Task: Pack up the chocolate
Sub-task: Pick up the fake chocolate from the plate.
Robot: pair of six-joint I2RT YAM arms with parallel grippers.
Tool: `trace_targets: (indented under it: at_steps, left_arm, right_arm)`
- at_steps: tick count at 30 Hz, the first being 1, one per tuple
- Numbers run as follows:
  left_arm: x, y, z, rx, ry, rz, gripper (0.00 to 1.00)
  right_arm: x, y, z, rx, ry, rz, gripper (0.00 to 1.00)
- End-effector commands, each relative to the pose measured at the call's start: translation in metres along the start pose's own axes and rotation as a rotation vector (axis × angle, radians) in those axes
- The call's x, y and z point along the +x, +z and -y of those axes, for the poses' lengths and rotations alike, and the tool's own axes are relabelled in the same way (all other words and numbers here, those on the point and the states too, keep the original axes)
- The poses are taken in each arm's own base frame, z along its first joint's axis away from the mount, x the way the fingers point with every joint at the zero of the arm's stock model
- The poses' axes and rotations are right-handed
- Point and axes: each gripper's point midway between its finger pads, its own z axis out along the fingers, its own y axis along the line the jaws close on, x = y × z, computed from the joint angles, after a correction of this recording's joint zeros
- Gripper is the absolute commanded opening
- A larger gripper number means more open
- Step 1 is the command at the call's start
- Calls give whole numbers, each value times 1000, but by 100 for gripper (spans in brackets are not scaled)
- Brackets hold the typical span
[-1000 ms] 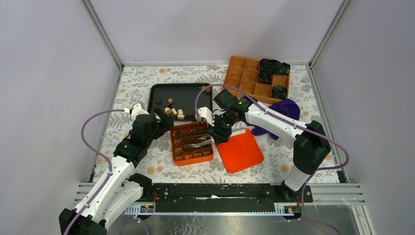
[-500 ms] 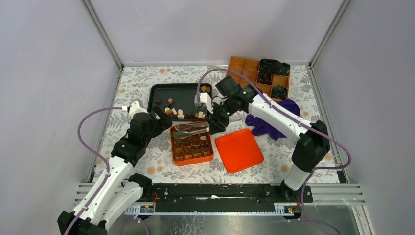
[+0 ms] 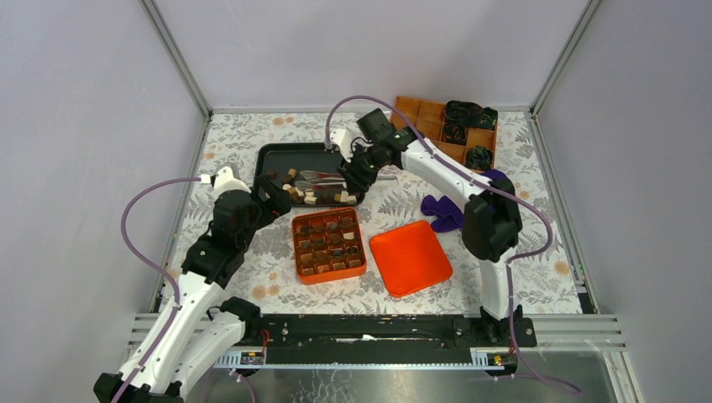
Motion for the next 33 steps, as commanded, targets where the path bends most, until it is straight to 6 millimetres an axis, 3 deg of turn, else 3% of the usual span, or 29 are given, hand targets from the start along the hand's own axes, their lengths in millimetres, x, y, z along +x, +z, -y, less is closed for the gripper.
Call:
trace_targets:
  at_steps: [1, 11, 33]
  left_arm:
    - [-10, -4, -4, -19, -1, 42, 99]
    - [-14, -8, -9, -50, 5, 49, 99]
    - [-14, -4, -10, -65, 19, 37, 99]
  right_arm:
    - [-29, 14, 43, 139, -24, 53, 47]
    - [-37, 59, 77, 164, 13, 60, 46]
    - [-37, 103, 85, 137, 40, 86, 48]
